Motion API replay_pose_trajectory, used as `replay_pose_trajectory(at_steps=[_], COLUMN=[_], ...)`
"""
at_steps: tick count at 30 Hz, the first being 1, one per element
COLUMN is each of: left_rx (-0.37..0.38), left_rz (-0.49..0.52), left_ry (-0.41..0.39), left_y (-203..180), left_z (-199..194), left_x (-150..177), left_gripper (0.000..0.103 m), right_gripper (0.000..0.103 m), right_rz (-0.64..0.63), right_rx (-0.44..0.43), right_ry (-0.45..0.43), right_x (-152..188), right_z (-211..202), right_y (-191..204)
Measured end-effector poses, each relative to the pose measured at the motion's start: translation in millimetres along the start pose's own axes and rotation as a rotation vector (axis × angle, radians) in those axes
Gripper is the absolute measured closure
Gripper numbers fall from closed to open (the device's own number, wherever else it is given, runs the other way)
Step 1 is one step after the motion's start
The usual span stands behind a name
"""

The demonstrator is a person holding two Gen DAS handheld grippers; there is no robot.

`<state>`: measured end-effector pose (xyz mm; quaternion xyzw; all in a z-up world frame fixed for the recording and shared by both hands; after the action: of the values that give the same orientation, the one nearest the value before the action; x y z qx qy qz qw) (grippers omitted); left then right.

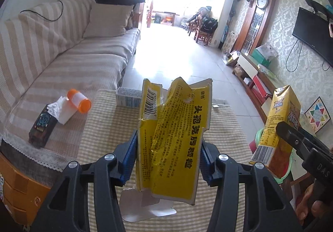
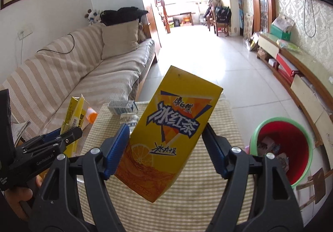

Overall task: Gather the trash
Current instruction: 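Lift the yellow packet with the left tool while the right tool lifts the iced-tea carton, then carry the packet and carton over the red bin and open both tools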

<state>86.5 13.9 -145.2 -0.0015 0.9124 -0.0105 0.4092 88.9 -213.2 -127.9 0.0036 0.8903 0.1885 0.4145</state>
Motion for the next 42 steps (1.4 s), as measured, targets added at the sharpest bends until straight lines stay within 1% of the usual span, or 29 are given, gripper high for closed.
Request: replay_pose_trajectory(at_steps=[5,12,16,24,33,42], left_rx=[0.002,0.017,0.032,0.08,0.113,0.159], left_rz=[0.014,0.035,0.05,0.082,0.137,0.186], left_ry=[-0.029,-0.045,-0.057,-0.073,-0.086,-0.082], left_y=[-11,-26,-38,-69,-105,-142], left_z=[-7,-7,-7,-5,2,10], left_x=[-11,-23,-31,-43,-58,-62], left_gripper=[0.054,0.053,0.053,0.052,0.052,0.052], right_gripper=[0.033,0.033,0.033,0.033,0.033,0.033], right_rz=[-0.011,0.009,0.001,0.022,0.018,0.03], right_rx=[0.018,0.032,0.064,0.088,0.129,0.188], right_ry=[-0.048,-0.07,-0.085,-0.107,-0.133,-0.147], right_x=[-12,-19,-19,-24,-24,-25], right_z=[-13,-20,-24,-32,-39,-49], right_y=[-3,-20,-31,-46,-61,-94])
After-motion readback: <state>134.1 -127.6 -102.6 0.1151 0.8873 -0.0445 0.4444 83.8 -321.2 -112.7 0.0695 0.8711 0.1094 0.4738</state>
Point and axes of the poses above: each gripper's, at about its wrist camera, not at the fingertips, and z roughly the way its jaws point, y to its left, x to its underside, the point moved 8 cm from there along z, roughly the way its jaws point, and after that the axes turned 12 degrees about z, right-handed, at the moved point
